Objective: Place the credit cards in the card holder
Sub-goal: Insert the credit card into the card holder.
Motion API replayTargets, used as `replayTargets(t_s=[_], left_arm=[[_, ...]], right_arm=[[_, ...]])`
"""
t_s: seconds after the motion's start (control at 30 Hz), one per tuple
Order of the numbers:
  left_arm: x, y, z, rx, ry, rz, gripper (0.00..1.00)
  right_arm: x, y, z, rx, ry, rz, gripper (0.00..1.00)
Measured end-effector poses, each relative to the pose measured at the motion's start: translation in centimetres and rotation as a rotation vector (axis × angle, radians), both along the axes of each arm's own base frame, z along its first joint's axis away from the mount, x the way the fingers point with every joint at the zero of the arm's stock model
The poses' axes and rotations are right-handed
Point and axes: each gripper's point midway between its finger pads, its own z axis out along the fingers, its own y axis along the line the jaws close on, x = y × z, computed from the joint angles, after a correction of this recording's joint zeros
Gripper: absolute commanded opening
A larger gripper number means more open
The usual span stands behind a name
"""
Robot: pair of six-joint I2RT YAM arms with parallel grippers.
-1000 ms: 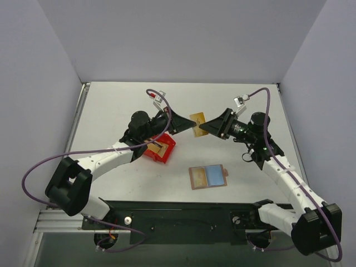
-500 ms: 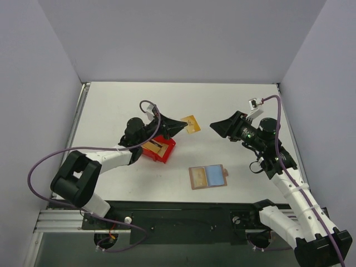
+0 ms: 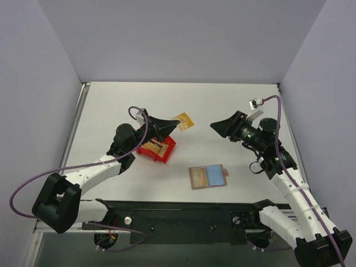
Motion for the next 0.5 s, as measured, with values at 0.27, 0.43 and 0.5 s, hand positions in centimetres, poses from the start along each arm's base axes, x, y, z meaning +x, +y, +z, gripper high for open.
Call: replayTargets(t_s=[0.27, 0.43, 0.5], left_arm=[[0.5, -0.7, -2.1, 0.029, 0.060, -0.027, 0.00], [0.9, -2.2, -1.8, 0.080, -0.016, -0.103, 0.00], [1.0, -3.0, -1.0, 0.104, -0.105, -0.138, 0.00]], right_arm=[[0.0, 0.0, 0.0, 0.007, 0.005, -0.001, 0.46], [0.0, 0.3, -0.1, 0.023, 0.027, 0.006, 0.47], [0.0, 0.5, -0.2, 0.032, 0.047, 0.019, 0.47]])
